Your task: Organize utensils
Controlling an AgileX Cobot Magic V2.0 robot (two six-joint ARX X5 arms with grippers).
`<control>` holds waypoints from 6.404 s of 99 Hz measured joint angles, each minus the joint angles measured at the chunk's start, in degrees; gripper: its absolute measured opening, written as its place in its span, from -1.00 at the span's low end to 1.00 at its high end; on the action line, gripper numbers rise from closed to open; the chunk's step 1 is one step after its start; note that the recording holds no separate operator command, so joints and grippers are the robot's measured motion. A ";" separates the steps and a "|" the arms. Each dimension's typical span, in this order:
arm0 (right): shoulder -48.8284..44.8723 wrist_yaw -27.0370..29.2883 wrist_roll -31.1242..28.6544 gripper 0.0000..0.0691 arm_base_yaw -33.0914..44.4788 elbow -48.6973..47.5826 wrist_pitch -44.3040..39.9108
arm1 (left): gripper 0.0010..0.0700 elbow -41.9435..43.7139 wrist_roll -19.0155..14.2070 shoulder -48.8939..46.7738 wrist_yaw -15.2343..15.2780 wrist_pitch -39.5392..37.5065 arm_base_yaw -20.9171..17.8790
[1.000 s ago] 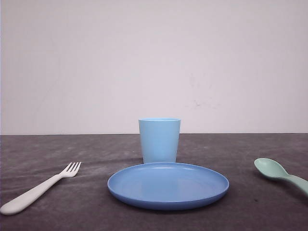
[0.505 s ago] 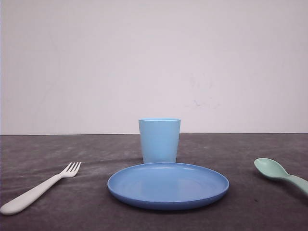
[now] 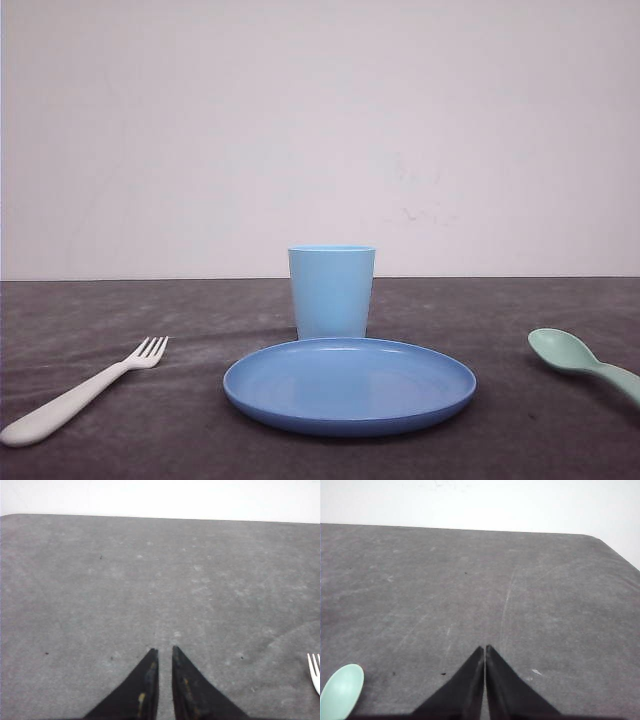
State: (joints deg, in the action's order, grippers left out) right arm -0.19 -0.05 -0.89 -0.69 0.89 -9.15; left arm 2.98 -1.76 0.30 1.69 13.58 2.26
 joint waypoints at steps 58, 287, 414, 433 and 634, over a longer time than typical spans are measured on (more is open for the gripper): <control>0.00 -6.27 -15.80 -0.99 0.00 0.00 3.69 | -0.96 -0.66 -13.11 0.00 -1.53 -2.34 0.00; -38.75 -7.89 -7.52 0.21 -2.60 45.24 -28.44 | 0.20 38.23 -28.11 74.18 5.16 12.33 33.97; -39.93 -7.89 -7.52 0.21 -2.60 45.24 -29.03 | -0.90 38.14 -29.53 77.77 12.66 1.64 38.95; -39.93 -7.65 -7.52 0.21 -2.60 45.24 -28.72 | -0.90 38.14 -22.99 69.09 17.46 -13.62 40.06; -47.10 -7.45 -6.82 0.21 -4.57 45.24 -26.32 | -0.33 44.52 -8.11 95.19 12.28 -51.84 41.66</control>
State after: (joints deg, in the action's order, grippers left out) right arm -47.29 -7.51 -7.70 -5.26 46.13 -35.46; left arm 47.51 -9.87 95.48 13.98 -38.26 43.92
